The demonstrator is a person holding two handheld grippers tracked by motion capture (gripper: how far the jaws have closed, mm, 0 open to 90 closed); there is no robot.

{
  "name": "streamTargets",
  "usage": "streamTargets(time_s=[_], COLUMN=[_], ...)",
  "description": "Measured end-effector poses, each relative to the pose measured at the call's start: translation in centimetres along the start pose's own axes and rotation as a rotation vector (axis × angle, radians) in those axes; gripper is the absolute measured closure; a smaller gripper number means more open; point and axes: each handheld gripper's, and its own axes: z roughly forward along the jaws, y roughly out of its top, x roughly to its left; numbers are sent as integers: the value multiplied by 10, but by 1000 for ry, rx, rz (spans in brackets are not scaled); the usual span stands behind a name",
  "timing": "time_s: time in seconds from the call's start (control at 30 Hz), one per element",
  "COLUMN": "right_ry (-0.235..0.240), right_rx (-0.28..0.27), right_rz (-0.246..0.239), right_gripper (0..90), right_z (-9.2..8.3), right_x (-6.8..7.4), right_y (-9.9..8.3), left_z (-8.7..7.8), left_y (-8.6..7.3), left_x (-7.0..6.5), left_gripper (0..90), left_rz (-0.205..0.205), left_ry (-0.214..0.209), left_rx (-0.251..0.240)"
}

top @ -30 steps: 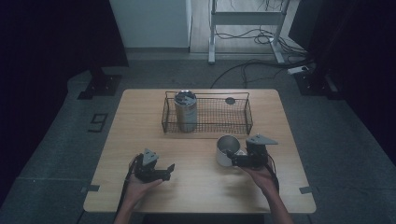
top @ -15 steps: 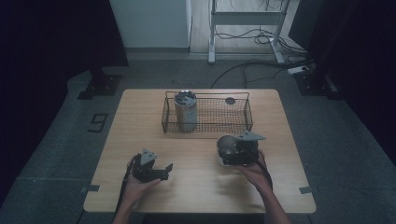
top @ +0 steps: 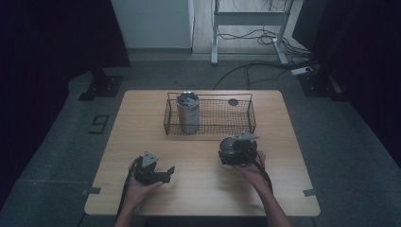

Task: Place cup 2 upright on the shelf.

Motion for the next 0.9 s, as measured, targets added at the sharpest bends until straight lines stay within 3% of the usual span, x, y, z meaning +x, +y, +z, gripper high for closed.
streamTargets(time_s=[0.57,0.9], right_ry=[25,51], right_rx=[-12,-83], right_rz=[-11,2], right_gripper=[57,58], right_z=[-2,-26], right_x=[-4,-11], right_y=[-2,5], left_z=[-2,-1], left_y=[0,-1], left_x=[2,-1], left_gripper=[91,91], left_rz=[-20,-14], left_ry=[-15,-17], left_rx=[-5,5])
